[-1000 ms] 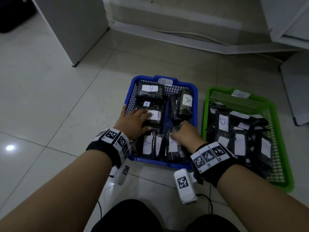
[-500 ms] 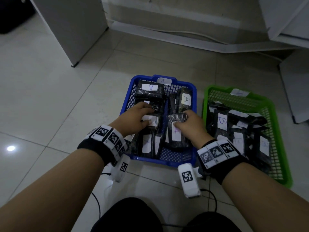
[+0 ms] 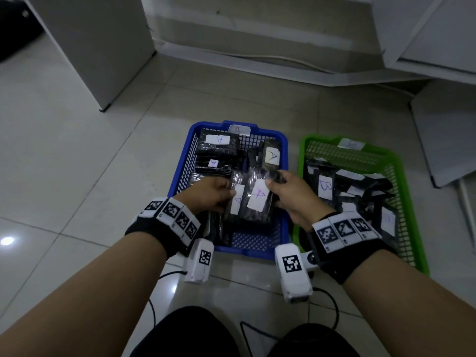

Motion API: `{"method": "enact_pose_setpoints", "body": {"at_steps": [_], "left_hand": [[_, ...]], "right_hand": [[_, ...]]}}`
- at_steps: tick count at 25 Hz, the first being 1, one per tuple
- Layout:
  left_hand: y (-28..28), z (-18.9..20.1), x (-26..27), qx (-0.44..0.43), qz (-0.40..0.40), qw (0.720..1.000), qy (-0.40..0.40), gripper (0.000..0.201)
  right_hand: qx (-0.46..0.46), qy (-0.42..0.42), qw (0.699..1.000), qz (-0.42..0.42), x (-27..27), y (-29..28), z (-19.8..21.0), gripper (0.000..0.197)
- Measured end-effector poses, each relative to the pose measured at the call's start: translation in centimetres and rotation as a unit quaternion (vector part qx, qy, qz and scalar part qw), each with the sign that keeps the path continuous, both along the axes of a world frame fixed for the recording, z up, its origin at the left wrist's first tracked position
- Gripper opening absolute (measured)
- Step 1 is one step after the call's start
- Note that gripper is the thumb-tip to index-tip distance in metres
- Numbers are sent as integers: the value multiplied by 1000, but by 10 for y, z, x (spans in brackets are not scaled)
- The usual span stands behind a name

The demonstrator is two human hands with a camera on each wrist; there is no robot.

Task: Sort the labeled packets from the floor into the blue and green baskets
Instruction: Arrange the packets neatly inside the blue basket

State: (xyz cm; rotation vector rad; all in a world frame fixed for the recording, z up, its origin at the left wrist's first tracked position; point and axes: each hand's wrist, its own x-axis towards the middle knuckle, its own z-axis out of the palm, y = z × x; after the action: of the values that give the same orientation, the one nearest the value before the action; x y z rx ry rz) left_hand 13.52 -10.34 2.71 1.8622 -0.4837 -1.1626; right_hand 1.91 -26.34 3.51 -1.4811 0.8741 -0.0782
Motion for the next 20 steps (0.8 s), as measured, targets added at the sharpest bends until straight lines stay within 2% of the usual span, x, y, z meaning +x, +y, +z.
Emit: {"method": "enact_pose_setpoints", "body": {"at_steps": [3,4,6,8,10,12,14,16,17,18,20], "left_hand": [[-1,6,-14,-25,33,996,85,23],[-1,8,-19,-37,51,989,132,30],[-5,14,-30,-47,34,980,189,38],[-12,13,-40,-27,18,984,178,45],[-19,5,-41,-23,43,986,160,61],[-19,-3,-40,-34,42,983,175,67],[-21,-4,-37,-21,-5,988,152,63],[-24,-1,-36,39,-35,997,49,50],[-25,-2,-35,75,-37,997,3,46],[-26,-5,-34,107,-45,993,-32,49],[-31,-10,-36,144,-65,986,-56,67]], "right_hand": [[18,37,999,32,-1,2,-5,13],[40,45,997,42,-2,5,-5,13],[117,34,992,40,-7,10,-6,15],[183,3,983,19,-12,17,-5,22],[189,-7,982,14,-14,20,-5,26],[176,0,984,36,-12,20,-5,26],[90,26,992,80,-9,10,-1,32],[-69,53,989,115,-6,-12,0,43],[-132,63,983,114,-6,-22,4,42],[-174,71,976,110,-7,-31,7,38],[-218,78,966,117,-9,-42,11,29]]}}
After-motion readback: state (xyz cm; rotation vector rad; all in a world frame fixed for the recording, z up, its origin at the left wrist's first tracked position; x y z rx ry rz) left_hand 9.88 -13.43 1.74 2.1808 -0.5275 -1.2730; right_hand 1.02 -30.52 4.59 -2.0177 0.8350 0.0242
